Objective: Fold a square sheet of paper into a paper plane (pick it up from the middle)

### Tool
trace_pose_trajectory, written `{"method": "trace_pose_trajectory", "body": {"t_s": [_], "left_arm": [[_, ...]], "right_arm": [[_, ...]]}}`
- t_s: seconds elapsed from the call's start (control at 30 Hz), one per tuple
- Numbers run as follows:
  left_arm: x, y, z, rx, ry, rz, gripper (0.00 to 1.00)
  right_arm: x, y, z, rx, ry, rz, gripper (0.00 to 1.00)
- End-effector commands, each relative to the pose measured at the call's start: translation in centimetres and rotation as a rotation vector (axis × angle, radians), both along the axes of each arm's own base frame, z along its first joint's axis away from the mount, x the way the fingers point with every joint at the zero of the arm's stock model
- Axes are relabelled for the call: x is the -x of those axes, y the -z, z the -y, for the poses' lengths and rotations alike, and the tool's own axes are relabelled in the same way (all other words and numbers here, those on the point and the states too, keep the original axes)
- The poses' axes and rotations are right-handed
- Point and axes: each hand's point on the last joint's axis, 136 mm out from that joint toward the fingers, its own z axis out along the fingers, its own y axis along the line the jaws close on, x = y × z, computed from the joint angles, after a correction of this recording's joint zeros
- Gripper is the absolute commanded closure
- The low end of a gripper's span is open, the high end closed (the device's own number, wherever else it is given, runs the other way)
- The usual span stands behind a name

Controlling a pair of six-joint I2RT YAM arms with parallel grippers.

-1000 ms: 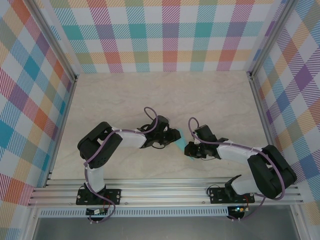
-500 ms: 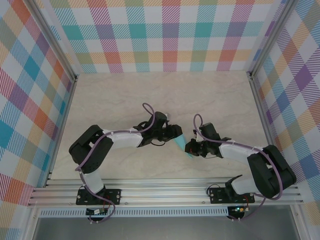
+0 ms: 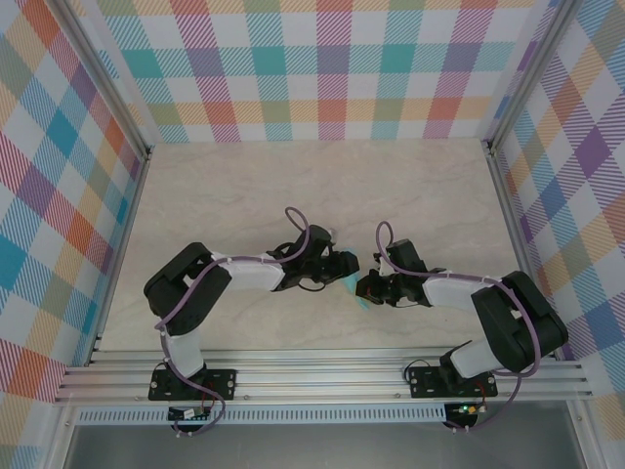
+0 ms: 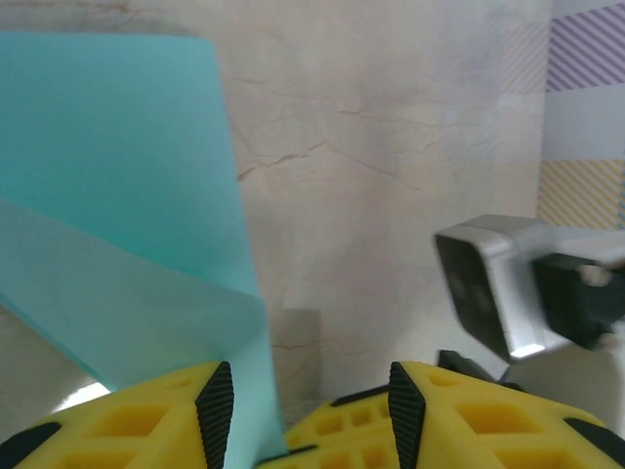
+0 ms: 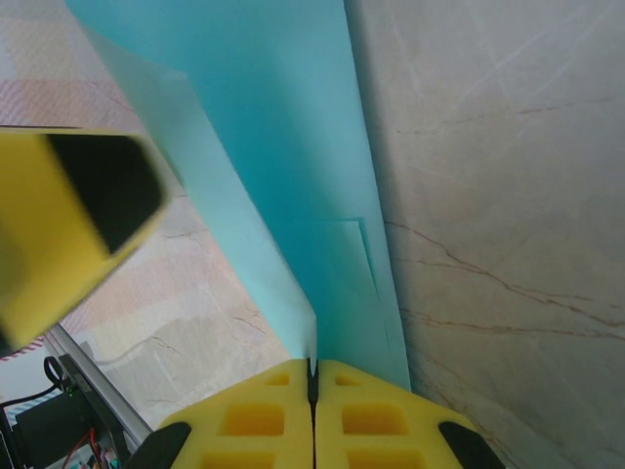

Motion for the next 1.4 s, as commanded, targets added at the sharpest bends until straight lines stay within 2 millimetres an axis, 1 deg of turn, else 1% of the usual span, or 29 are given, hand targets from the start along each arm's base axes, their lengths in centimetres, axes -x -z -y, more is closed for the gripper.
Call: {"method": "trace_pose_trajectory", "body": {"t_s": [0.0, 0.17, 0.33, 0.43, 0.53, 0.63, 0.67, 0.8, 0.93, 1.0, 1.17, 1.37], "left_arm": [[-0.3, -0.9, 1.3, 0.043, 0.026, 0.025, 0.51], [-0.5, -0.2, 1.2, 0.015, 0.03, 0.031, 0.51], [-0.5, 1.3, 1.3, -0.019, 0.042, 0.019, 0.51], [-0.4, 2.2, 1.2, -0.034, 0.051, 0.009, 0.51], [-0.3, 2.6, 1.3, -0.037, 0.059, 0.001, 0.52], [-0.3, 2.9, 1.3, -0.044, 0.063, 0.0, 0.52], [-0.3, 2.9, 1.4, -0.043, 0.065, -0.001, 0.52], [-0.3, 3.0, 1.4, -0.048, 0.074, -0.003, 0.52], [-0.3, 3.0, 1.6, -0.054, 0.084, -0.006, 0.52], [-0.2, 3.0, 1.6, -0.056, 0.089, -0.005, 0.52], [-0.2, 3.1, 1.6, -0.064, 0.092, -0.008, 0.53], [-0.2, 3.2, 1.4, -0.075, 0.092, -0.012, 0.53]], "right_arm": [[0.0, 0.3, 0.0, -0.019, 0.018, -0.014, 0.94], [0.1, 0.5, 0.1, -0.022, 0.025, -0.02, 0.94], [0.3, 0.5, 0.2, -0.011, 0.021, -0.022, 0.9], [0.4, 0.4, 0.6, 0.013, 0.02, -0.021, 0.86], [0.6, 0.4, 1.0, 0.044, 0.018, -0.024, 0.81], [0.6, 0.1, 1.5, 0.078, 0.02, -0.009, 0.74], [0.6, 0.1, 1.8, 0.091, 0.02, -0.004, 0.71], [0.8, 0.0, 2.3, 0.13, -0.001, 0.006, 0.69], [1.1, 0.5, 2.3, 0.143, -0.016, -0.013, 0.71], [1.2, 0.9, 2.5, 0.155, -0.011, -0.024, 0.75], [1.6, 1.4, 2.7, 0.159, -0.004, -0.05, 0.8], [2.4, 2.3, 3.5, 0.2, 0.007, -0.09, 0.85]]}}
